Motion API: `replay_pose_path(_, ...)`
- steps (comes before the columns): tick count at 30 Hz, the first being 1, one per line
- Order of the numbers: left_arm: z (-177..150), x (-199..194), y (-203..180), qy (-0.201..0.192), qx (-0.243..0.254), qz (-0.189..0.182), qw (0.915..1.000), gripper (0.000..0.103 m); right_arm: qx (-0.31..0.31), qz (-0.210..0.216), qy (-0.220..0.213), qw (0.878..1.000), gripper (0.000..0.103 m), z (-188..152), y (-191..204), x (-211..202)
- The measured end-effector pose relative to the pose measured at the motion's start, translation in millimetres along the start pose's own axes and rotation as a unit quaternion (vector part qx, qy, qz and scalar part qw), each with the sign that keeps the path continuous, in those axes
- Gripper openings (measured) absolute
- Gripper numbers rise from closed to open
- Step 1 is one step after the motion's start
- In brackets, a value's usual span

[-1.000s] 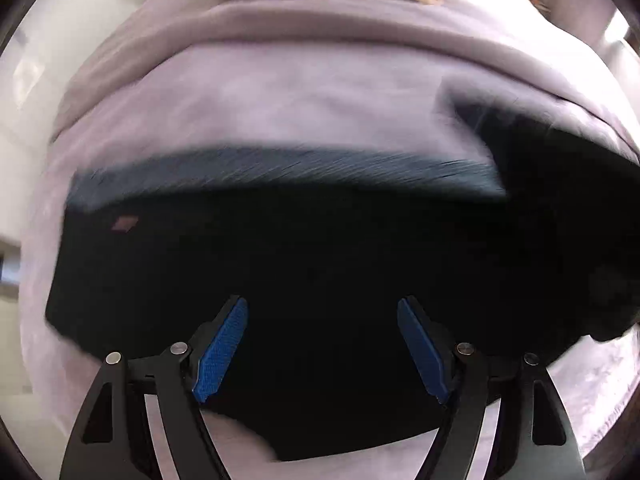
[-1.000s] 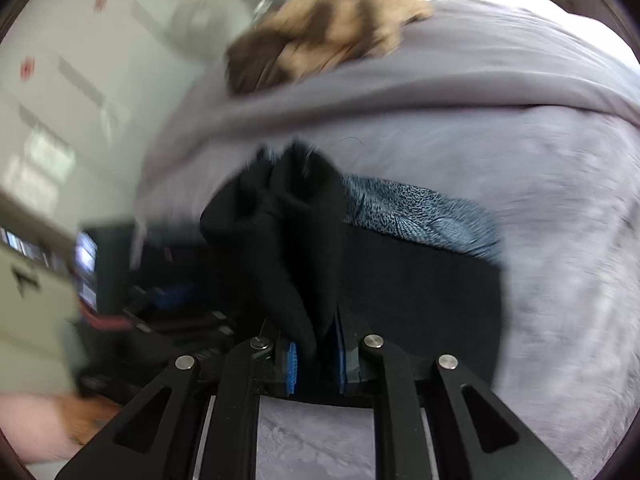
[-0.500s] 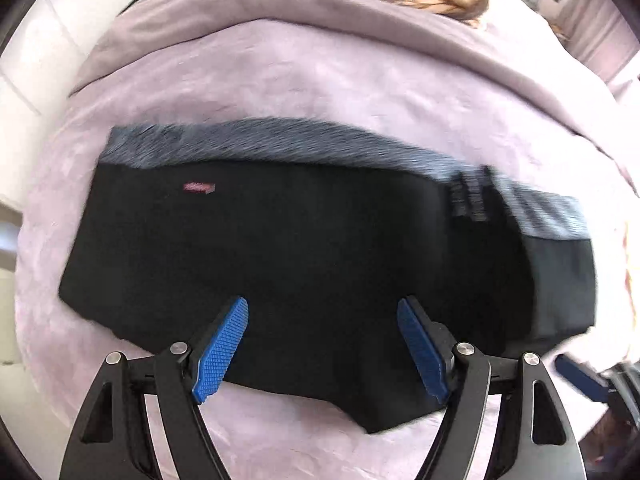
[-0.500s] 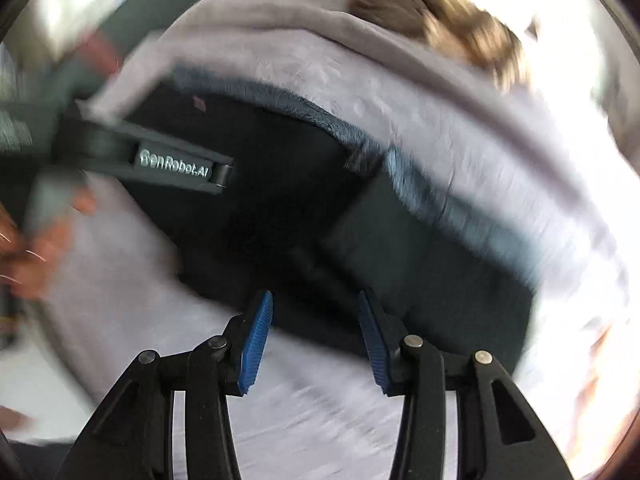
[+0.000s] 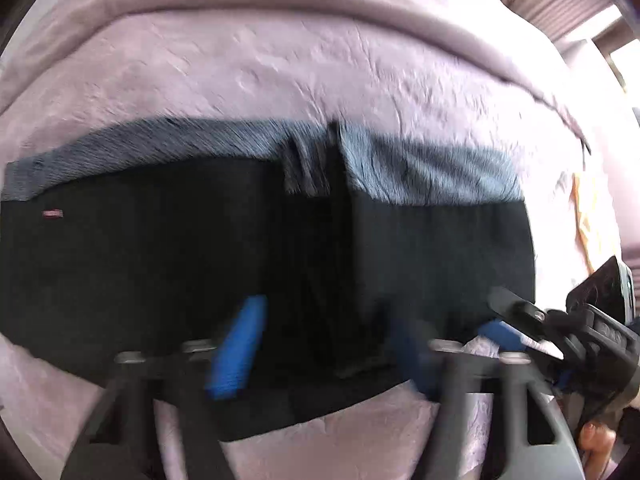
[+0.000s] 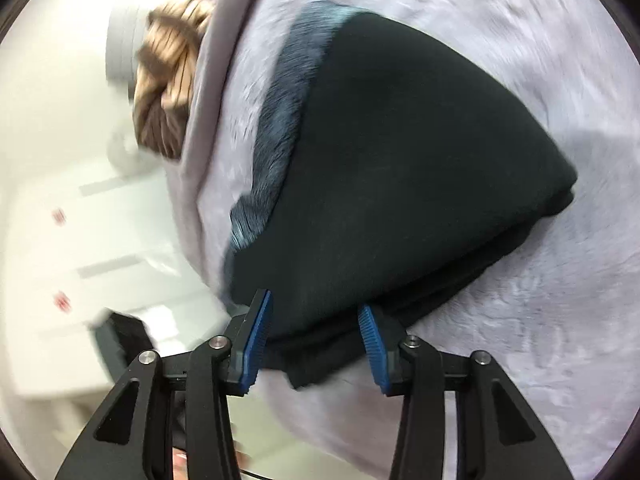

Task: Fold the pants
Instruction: 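Fold the lifted pants end over toward the left gripper with the right gripper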

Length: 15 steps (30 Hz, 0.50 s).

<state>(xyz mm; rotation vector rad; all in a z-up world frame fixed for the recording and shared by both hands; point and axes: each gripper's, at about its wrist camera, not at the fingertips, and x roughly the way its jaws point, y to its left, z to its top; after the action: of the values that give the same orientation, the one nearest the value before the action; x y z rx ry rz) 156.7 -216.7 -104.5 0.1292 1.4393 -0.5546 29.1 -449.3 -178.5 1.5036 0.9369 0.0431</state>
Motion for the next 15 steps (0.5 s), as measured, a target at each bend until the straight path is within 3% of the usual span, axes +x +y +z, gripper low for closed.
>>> replay_pose_path(1, -4, 5, -1, 0.01, 0.0, -0.01, 0.9999, 0.035, 0.017, 0.01, 0.0, 1.0, 0.009, 0, -5, 1)
replay_pose_path(2, -5, 5, -3, 0.008, -0.001, -0.007, 0.9999, 0.035, 0.029, 0.006, 0.001, 1.0, 0.007, 0, -9, 3)
replay_pose_path(4, -11, -6, -11, -0.008, 0.015, 0.008, 0.9998, 0.035, 0.028, 0.01, 0.004, 1.0, 0.006, 0, -8, 3)
replay_pose_path(7, -22, -15, -22, -0.034, 0.035, 0.025, 0.9985, 0.035, -0.032, 0.005, 0.025, 0.999, 0.006, -8, 14, -1)
replay_pose_path(9, -30, -6, -17, -0.032, 0.035, 0.045, 0.9979, 0.035, -0.056, -0.012, 0.045, 0.997, 0.001, -15, 19, 6)
replay_pose_path(11, -34, 8, -5, -0.018, 0.01, 0.036, 0.9991, 0.035, -0.068, -0.041, 0.062, 0.995, 0.001, -17, 13, 25)
replay_pose_path(12, -34, 12, -2, -0.023, -0.003, 0.031, 0.9992, 0.036, -0.068, -0.055, 0.064, 0.994, 0.001, -17, 7, 32)
replay_pose_path(14, -36, 9, 1, -0.029, -0.009, 0.053, 0.9981, 0.055, -0.064, -0.078, 0.07, 0.992, 0.001, -16, -3, 44)
replay_pose_path(15, -38, 5, 2, -0.036, -0.009, 0.054, 0.9979, 0.055, -0.069, -0.072, 0.08, 0.992, 0.004, -13, 1, 48)
